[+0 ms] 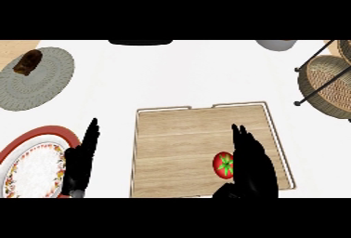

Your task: Pick the tomato from the tray and place it in the tiered basket

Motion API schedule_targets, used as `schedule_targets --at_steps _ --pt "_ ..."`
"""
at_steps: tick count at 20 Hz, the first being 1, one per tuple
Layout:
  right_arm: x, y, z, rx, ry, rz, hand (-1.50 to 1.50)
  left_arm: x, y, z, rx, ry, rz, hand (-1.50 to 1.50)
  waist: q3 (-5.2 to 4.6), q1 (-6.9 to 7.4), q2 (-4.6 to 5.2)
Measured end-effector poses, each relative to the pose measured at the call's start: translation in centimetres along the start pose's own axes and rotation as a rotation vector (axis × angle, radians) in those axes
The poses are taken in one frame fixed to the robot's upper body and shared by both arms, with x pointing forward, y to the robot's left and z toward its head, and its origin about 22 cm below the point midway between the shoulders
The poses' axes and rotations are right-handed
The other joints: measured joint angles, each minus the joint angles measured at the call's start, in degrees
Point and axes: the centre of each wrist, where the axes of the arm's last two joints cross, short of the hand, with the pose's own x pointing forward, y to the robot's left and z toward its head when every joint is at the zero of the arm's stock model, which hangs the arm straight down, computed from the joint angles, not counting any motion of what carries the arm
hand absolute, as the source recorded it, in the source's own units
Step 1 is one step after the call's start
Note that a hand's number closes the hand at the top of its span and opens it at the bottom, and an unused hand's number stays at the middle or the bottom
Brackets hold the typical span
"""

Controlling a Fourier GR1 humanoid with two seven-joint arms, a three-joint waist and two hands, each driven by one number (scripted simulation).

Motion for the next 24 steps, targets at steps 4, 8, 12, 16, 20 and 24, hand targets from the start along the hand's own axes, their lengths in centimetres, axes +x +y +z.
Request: schedule_targets --at_steps 4,8,12,16,20,24 --pt "0.5 0.1 -0.5 0.022 0.016 0.006 -1.5 -0.2 0.1 0.1 0.002 0.001 0.002 0.0 0.03 -0.11 -0.04" --pt "0.9 0.5 -0.9 0.044 0.032 0.014 -1.5 -0.3 0.1 0.1 0.006 -0.002 0.003 0.0 0.05 -0.17 -0.06" --pt "0.8 0.9 -1.7 0.078 0.062 0.014 -1.5 -0.3 -0.3 0.1 0.005 0.001 0.009 0.0 0.09 -0.26 -0.06" --pt "0.8 1.3 -1.9 0.103 0.087 0.006 -1.5 -0.6 0.0 0.4 0.007 -0.012 0.006 0.0 0.12 -0.27 -0.09" --pt "0.0 1.9 -2.6 0.131 0.112 0.016 -1.5 -0.5 0.1 0.5 0.006 -0.008 0.012 0.0 0.11 -0.28 -0.08" --pt "0.2 2.7 -3.4 0.146 0.122 0.034 1.5 -0.2 0.3 0.2 -0.002 -0.001 0.009 0.0 0.11 -0.13 -0.03"
